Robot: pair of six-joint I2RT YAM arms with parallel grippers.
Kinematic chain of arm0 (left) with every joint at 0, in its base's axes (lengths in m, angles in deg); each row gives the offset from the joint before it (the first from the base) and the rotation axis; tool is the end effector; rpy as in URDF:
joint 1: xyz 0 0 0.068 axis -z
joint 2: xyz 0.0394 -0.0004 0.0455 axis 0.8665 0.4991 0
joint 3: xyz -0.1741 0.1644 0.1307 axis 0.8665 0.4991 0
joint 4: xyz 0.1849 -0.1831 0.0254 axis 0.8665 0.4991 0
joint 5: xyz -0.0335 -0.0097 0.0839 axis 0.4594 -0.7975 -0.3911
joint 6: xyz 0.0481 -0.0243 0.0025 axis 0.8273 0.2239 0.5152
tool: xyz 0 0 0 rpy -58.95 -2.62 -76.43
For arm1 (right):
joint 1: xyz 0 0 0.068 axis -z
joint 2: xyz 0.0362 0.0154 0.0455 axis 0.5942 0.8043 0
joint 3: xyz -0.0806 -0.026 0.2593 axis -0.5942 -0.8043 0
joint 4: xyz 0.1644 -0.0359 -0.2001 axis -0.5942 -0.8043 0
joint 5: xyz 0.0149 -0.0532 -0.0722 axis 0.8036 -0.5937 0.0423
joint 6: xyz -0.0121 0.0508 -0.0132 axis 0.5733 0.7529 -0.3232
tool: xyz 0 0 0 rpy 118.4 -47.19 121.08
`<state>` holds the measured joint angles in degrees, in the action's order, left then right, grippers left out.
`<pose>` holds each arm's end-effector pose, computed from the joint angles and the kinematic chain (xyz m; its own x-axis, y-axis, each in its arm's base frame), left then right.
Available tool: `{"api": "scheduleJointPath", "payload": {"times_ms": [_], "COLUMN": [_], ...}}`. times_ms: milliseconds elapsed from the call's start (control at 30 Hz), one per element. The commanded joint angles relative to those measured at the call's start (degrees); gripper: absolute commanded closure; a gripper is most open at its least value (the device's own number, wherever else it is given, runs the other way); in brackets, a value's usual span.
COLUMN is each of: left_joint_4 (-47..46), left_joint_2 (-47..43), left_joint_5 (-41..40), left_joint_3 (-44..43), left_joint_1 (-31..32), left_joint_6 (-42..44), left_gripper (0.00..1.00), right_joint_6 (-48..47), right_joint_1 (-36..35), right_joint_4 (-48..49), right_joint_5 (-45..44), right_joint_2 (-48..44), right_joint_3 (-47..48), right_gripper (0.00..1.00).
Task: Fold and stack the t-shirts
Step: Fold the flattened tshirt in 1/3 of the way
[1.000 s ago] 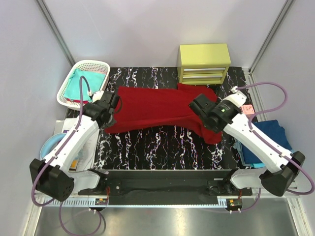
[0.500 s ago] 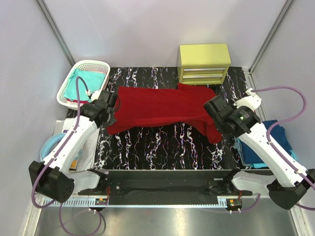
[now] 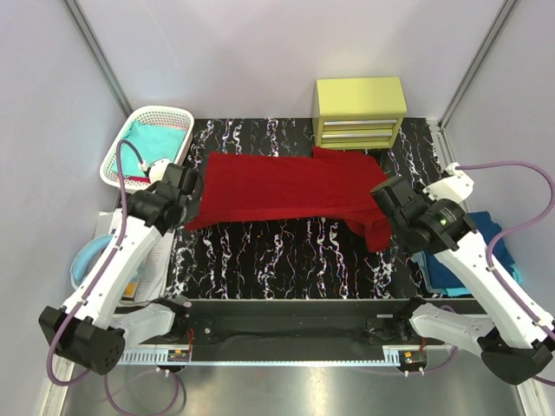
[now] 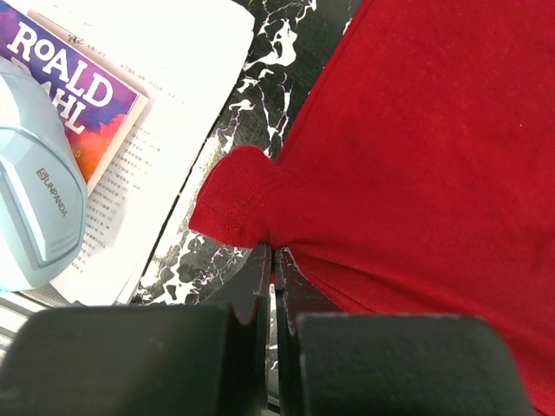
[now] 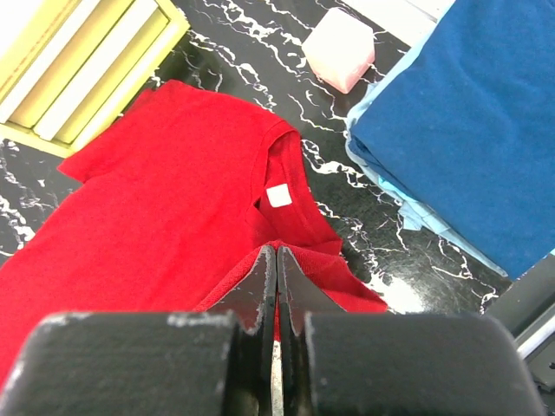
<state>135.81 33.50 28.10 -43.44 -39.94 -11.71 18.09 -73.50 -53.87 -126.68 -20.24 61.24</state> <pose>0.1918 -0.0524 0.3271 -0.6499 -0.3909 -0.6518 -0.4794 0.8763 -0.0474 0.1388 0.0680 0.3805 -0.2302 0.4982 -0.8359 0.6516 0.7169 0.2478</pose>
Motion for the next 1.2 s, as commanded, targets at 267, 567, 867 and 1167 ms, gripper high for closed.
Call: {"api": "scheduleJointPath", "payload": {"times_ms": [267,567,867,1167], "left_joint_4": [-3.11,-6.10,-7.25,-7.60], "left_joint_2": [7.92,17.49,29.01,39.74], "left_joint_5": [-7.38,-8.88,-10.02,-10.11], "left_joint_3": [-1.38,-9.73,-16.41,-20.98], "left_joint_1": [-1.22,-2.71,-5.00,-5.97], "left_joint_6": [0.69,2.45,2.80,1.74], "left_gripper": [1.00,1.00,1.00,1.00], "right_joint_6": [-10.65,-22.60,-29.21,-27.54], "right_joint_1": [4.95,12.42,17.96,19.10], "right_joint_4": [-4.38,8.81,19.10,19.72], "right_joint_5": [-5.37,-3.69,0.00,1.49], "right_joint_2": [2.80,10.62,20.98,29.08], "right_joint_3": [-5.11,-0.90,2.62,4.29], "right_gripper": [1.00,1.00,1.00,1.00]}}
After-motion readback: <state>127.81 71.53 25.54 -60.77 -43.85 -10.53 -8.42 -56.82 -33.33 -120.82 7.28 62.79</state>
